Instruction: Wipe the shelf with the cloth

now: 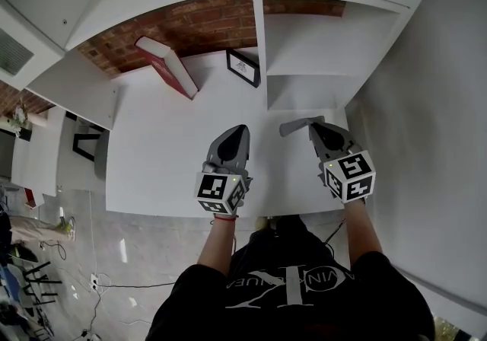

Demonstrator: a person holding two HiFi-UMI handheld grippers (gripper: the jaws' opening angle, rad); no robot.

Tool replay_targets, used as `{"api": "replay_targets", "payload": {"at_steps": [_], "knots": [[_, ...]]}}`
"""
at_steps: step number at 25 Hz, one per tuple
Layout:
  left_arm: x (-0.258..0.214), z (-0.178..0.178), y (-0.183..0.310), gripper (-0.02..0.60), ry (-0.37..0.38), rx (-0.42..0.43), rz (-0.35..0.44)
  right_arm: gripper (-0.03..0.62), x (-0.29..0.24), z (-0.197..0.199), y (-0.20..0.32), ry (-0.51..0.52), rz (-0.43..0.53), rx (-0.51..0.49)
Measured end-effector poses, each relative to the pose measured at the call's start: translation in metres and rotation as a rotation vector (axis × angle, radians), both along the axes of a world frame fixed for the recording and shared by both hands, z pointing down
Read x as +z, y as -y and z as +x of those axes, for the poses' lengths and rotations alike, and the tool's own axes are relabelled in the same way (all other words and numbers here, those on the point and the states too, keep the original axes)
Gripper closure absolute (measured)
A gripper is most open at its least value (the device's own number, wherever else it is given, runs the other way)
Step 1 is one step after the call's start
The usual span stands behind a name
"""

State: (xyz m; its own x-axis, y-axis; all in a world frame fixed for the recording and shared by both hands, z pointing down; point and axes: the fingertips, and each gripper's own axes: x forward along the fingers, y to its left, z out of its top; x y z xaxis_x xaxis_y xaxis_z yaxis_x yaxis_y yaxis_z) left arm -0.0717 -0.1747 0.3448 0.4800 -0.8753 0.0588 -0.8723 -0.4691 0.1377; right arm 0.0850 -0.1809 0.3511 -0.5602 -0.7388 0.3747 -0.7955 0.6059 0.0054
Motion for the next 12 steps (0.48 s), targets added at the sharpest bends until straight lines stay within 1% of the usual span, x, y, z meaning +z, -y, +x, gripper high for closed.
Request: {"api": "replay_targets", "payload": {"at_steps": [4, 8, 12], "knots": [[-0.011, -0.004, -0.007, 0.572, -0.023, -0.016, 0.006, 0.576, -0.019, 0.001, -0.005, 0.022, 0.028, -0.009], [-0.019, -0.003, -0.014, 0.572, -0.015, -0.004, 0.019, 0.576, -0.034, 0.003, -0.012, 0.037, 0.054, -0.012], [-0.025, -0.006, -0.022, 0.572, -0.014, -0.011, 0.028, 0.576, -0.044, 0.003, -0.019, 0.045, 0.075, -0.016]]}}
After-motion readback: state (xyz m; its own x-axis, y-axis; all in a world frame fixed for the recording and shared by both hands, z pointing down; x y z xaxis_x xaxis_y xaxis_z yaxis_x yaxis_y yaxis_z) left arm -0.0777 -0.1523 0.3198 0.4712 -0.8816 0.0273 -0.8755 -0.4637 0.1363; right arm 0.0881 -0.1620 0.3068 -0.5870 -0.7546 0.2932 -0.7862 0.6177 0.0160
